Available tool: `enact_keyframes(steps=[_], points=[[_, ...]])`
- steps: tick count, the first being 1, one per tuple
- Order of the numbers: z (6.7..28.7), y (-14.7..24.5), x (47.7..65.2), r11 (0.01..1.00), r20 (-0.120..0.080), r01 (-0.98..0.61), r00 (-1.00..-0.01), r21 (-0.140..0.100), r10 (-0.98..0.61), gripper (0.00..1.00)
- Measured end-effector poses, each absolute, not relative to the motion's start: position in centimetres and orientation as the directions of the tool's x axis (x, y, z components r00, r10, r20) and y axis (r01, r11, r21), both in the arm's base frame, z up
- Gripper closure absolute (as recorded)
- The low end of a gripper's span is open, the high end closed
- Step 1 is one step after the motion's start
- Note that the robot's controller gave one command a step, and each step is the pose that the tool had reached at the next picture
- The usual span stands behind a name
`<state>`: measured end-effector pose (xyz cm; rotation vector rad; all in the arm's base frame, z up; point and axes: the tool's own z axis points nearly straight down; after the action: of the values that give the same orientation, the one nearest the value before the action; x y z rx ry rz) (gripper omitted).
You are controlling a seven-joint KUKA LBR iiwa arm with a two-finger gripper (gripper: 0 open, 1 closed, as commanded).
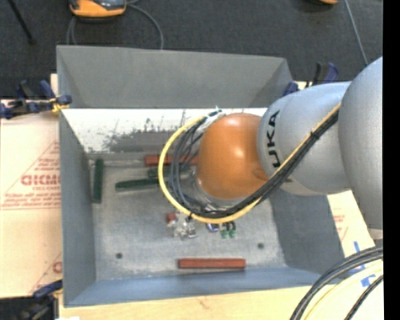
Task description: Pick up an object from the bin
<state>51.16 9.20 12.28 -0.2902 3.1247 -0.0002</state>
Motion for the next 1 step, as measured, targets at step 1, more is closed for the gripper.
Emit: enact_keyframes(steps=[1], points=[[12.00, 9.28, 51.88, 0.975, -0.004, -0.220, -0.975, -0.001, -0.220, 1.00]])
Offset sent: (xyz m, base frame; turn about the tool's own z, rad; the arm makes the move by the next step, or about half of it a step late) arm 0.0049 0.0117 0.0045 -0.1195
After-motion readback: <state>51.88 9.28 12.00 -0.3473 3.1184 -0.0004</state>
